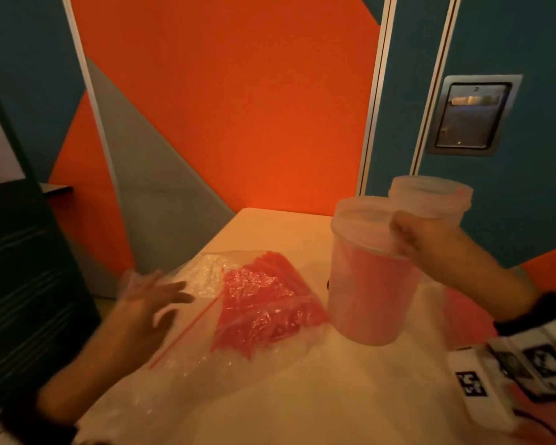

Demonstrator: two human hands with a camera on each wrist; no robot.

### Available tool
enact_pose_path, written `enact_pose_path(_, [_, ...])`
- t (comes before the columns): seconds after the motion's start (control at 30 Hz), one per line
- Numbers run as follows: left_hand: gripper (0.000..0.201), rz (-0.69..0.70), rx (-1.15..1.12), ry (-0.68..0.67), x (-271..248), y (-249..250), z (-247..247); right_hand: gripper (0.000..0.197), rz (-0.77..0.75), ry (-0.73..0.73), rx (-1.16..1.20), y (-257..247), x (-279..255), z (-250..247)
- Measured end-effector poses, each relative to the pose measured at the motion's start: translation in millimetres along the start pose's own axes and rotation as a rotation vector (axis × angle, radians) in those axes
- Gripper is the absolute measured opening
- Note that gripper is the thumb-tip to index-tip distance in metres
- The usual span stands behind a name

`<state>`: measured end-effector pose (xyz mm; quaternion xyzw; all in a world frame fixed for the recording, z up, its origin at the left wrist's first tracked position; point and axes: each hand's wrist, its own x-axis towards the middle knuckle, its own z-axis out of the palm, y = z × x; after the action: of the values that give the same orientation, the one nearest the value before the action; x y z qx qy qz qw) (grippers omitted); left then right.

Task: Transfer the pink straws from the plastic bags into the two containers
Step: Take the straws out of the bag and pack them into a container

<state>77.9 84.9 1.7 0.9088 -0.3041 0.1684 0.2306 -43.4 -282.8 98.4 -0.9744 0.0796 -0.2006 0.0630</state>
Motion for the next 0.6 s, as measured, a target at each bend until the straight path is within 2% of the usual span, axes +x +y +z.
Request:
enact_pose_path(0.07, [0.057,-0.074,0.056,0.108,-12.6,-46.8,-10.0,0.028,-0.005,-0.081,-0.053,11.8,-3.1,-15.2])
enact_pose_path(0.13, [0.069,-0.27,0.096,0.15,-22.8,-105.1,-7.2,0.022,0.003,-0.135,-0.026,22.1,-10.4,-27.0])
enact_pose_path(0.17, [0.066,-0.393,0.084,0.139,-27.5,-129.1,-1.4,0.022,0.024,-0.138,-0.02,27.5,-13.2,-28.9])
enact_pose_path(0.23, [0.035,-0.565,0.048,-0.017,-33.7,-123.1,1.3,0.025,0.056,-0.105,-0.02,33.0,-17.2,-27.0])
enact_pose_path(0.27, [0.021,-0.563,0.034,-0.111,-35.8,-104.2,3.5,0.027,0.068,-0.065,-0.007,32.1,-19.6,-24.4])
enact_pose_path(0.33, [0.009,-0.425,-0.093,-0.271,-37.7,-60.9,15.4,0.031,0.048,0.089,0.037,23.0,-27.3,-17.4])
enact_pose_path(0.4, [0.019,-0.308,-0.193,-0.368,-36.4,-13.9,24.4,0.018,-0.04,0.291,0.132,-3.8,-43.2,-8.1])
enact_pose_path(0.43, [0.025,-0.282,-0.238,-0.403,-34.9,2.7,30.9,0.012,-0.092,0.319,0.177,-20.9,-53.6,-0.4])
enact_pose_path(0.47, [0.03,-0.266,-0.294,-0.438,-34.6,16.9,38.6,0.01,-0.124,0.271,0.209,-38.3,-62.4,9.2])
enact_pose_path(0.5, [0.036,-0.251,-0.349,-0.461,-36.5,29.6,44.4,0.013,-0.107,0.121,0.234,-53.1,-70.7,27.2])
enact_pose_path(0.6, [0.028,-0.252,-0.493,-0.495,-47.2,70.7,64.4,0.078,0.029,-0.593,0.393,-88.8,-89.2,77.9])
